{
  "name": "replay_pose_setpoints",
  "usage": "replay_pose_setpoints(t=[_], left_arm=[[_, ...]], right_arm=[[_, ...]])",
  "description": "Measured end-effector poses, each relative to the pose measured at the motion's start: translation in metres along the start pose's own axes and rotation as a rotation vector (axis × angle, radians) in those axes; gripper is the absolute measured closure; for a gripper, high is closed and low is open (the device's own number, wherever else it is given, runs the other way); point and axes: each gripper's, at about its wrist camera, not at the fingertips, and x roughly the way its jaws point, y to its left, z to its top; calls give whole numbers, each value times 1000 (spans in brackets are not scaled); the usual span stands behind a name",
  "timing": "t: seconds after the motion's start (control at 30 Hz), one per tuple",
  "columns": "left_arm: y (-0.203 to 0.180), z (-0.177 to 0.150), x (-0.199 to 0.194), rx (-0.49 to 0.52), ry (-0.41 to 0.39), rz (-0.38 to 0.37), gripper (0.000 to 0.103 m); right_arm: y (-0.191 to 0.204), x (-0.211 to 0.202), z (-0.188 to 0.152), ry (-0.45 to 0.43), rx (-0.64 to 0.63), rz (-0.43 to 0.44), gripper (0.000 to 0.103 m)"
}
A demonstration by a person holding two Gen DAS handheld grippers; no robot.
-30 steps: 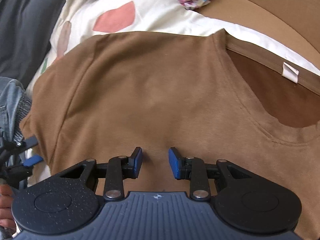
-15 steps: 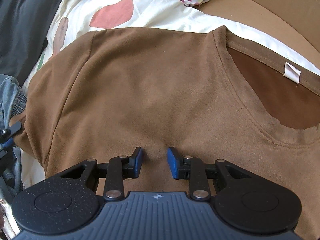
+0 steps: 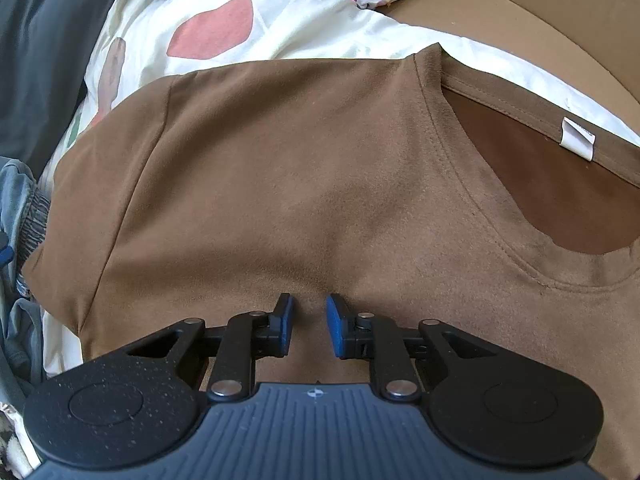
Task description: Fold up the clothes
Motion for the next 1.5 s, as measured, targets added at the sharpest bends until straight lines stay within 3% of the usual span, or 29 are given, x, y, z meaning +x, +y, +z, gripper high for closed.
replay_pose_setpoints(t=[0.1, 0.23, 0.3, 0.37, 0.4, 0.43, 0.7, 0.93, 1.17, 1.3, 1.5], left_arm=[[0, -2, 4, 64, 26, 29, 77], [3, -7, 12, 79, 62, 26, 58], [-1, -10, 15, 106, 72, 11, 58], [-4, -12, 19, 133, 82, -5, 70], [-8, -12, 20, 148, 87, -24, 91], [-12, -12, 22, 158, 95, -42, 100], [-54, -6, 42, 277, 103, -109, 99], [-67, 1, 83, 306, 246, -144, 98], [-71, 10, 100, 345, 331, -131, 91], [-72, 16, 82, 346, 299, -140, 60], [-60, 25, 46, 330, 241, -93, 57]], right_arm=[[3, 1, 0, 2, -6, -5, 79], [4, 1, 0, 8, -15, -15, 82], [5, 3, 3, 18, -15, -29, 84], [5, 4, 6, 30, -10, -36, 85], [5, 5, 7, 35, -10, -37, 86], [4, 5, 8, 39, -10, -38, 87], [-2, 7, 16, 67, 16, -30, 92], [-5, 6, 16, 65, 43, -28, 93], [-4, 5, 14, 58, 38, -39, 93], [-4, 4, 14, 57, 42, -46, 93], [-5, 2, 15, 63, 47, -57, 93]])
